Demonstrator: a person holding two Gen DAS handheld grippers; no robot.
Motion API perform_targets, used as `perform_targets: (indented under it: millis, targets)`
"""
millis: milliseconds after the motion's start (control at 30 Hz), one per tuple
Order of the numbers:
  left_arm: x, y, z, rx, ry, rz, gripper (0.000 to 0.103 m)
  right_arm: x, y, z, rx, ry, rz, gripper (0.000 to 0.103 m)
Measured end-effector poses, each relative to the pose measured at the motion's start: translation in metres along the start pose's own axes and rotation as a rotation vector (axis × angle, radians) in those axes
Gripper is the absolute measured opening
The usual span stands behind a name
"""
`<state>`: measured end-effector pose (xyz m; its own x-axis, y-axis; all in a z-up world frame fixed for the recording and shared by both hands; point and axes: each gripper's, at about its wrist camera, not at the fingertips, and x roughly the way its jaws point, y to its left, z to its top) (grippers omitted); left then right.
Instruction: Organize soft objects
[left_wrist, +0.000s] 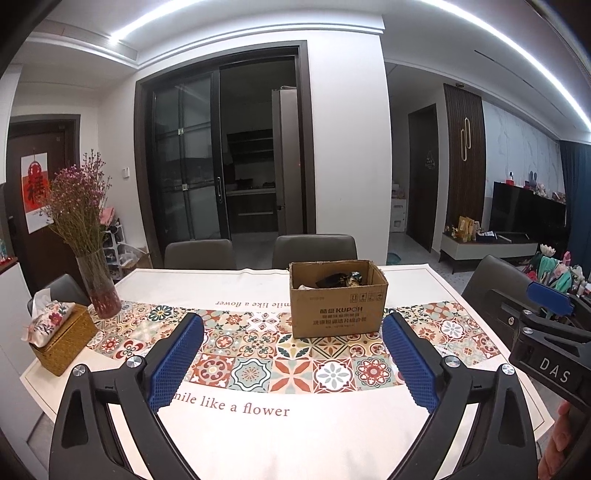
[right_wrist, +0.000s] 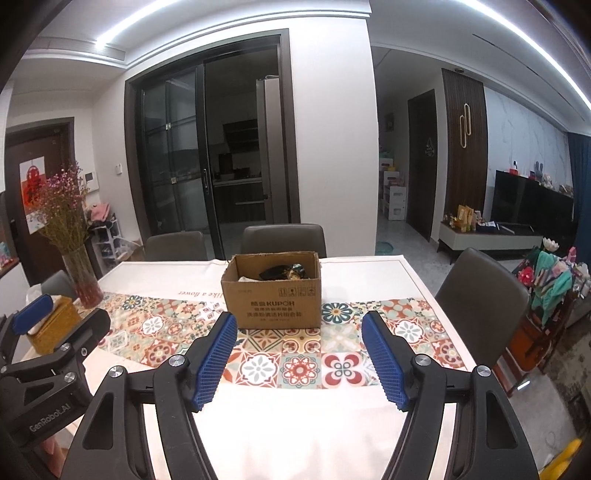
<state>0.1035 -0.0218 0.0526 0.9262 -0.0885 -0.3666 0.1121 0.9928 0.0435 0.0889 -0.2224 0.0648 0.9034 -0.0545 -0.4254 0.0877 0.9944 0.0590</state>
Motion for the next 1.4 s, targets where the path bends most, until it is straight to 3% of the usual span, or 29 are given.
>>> perform_targets:
  millis: [1400]
  targets:
    - [-0.016,-0.005,-0.006,-0.013,0.007,0.034,0.103,-0.016,-0.010,-0.005,0.003,-0.001,0.001,0.071]
